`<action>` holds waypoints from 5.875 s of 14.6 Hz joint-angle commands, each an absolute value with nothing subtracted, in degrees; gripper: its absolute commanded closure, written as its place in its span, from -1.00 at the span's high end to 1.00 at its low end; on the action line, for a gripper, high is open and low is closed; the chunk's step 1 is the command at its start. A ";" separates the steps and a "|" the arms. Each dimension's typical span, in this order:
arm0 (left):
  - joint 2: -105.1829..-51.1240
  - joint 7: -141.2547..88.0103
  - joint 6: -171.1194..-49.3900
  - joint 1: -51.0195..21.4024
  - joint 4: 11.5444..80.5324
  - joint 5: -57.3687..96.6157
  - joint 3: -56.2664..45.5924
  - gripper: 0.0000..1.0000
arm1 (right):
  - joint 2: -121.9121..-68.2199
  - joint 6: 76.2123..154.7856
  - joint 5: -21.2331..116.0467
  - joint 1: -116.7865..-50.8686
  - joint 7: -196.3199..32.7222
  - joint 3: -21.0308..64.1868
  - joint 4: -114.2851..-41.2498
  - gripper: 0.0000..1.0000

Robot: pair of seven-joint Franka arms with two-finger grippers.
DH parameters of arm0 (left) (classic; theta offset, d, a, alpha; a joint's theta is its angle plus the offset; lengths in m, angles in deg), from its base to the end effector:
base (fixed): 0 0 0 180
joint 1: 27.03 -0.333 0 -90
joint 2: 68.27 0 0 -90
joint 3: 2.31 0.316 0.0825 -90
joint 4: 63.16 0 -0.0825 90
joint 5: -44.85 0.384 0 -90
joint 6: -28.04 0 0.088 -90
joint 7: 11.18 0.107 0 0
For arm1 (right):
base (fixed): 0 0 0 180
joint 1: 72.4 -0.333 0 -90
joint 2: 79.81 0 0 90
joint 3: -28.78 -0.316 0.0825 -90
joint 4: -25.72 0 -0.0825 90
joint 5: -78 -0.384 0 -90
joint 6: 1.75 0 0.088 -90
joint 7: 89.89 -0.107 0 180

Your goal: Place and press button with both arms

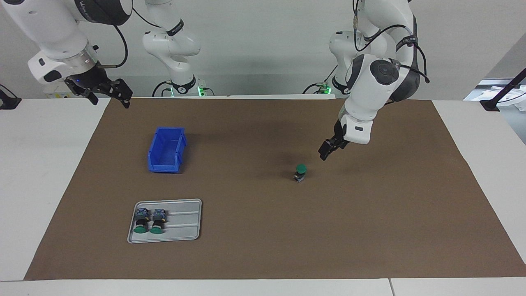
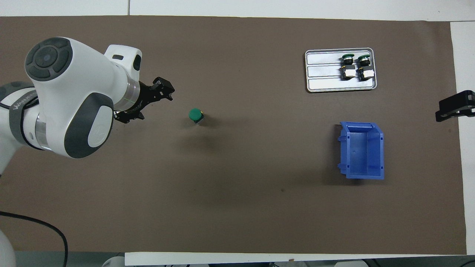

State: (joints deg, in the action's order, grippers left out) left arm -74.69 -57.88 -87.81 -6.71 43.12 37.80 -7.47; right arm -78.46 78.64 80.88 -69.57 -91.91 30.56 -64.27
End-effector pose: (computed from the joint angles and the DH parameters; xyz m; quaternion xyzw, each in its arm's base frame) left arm 0.5368 -0.2619 0.4645 0.9756 0.2089 -0.0137 0.0656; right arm 0.5265 -0.0487 0.6241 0.9953 -0.0600 -0.0725 0.0230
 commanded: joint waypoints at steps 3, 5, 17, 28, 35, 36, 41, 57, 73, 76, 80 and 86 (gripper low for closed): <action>-80.13 -56.27 -86.49 -4.09 38.27 39.22 -7.14 0.07 | -77.70 78.76 80.98 -69.24 -90.59 30.36 -65.25 0.97; -82.75 -56.62 -87.00 -1.56 36.87 39.75 -6.97 -0.13 | -77.70 78.85 81.07 -69.24 -90.59 30.45 -65.25 0.97; -86.99 -58.29 -91.22 1.63 37.03 42.30 -6.88 -0.97 | -77.70 78.76 80.98 -69.24 -90.59 30.36 -65.25 0.97; -86.64 -58.46 -94.38 1.80 40.89 42.04 -7.14 -1.00 | -77.70 78.76 80.98 -69.24 -90.59 30.45 -65.25 0.97; -86.73 -58.20 -96.67 2.42 43.36 42.04 -7.14 -1.00 | -77.70 78.76 80.98 -69.24 -90.59 30.36 -65.25 0.97; -86.64 -58.29 -96.76 2.77 43.62 42.04 -7.14 -1.00 | -77.70 78.76 80.98 -69.24 -90.59 30.45 -65.25 0.97; -84.27 -57.77 -93.53 2.16 40.73 41.60 -6.80 -0.53 | -77.70 77.98 80.98 -69.24 -90.50 30.36 -65.33 0.97; -76.45 -28.79 -73.66 -18.57 36.07 42.21 -6.18 0.98 | -85.51 84.11 75.89 -86.88 -117.24 29.22 -59.37 0.97; -67.92 -15.22 -54.14 -26.59 29.74 45.46 -6.26 0.99 | -124.28 105.73 74.74 -113.18 -177.86 29.31 -33.34 0.98; -67.30 -15.13 -53.35 -26.59 30.44 45.46 -6.18 0.99 | -125.16 109.86 74.74 -113.27 -177.78 29.22 -35.79 0.98; -66.95 -15.13 -53.52 -26.67 30.44 45.46 -6.09 0.99 | -126.83 110.58 74.57 -114.16 -177.78 29.22 -36.24 0.98; -66.51 -15.05 -53.00 -27.99 30.44 45.55 -6.09 0.99 | -126.83 115.58 74.48 -114.41 -177.34 29.13 -39.14 0.54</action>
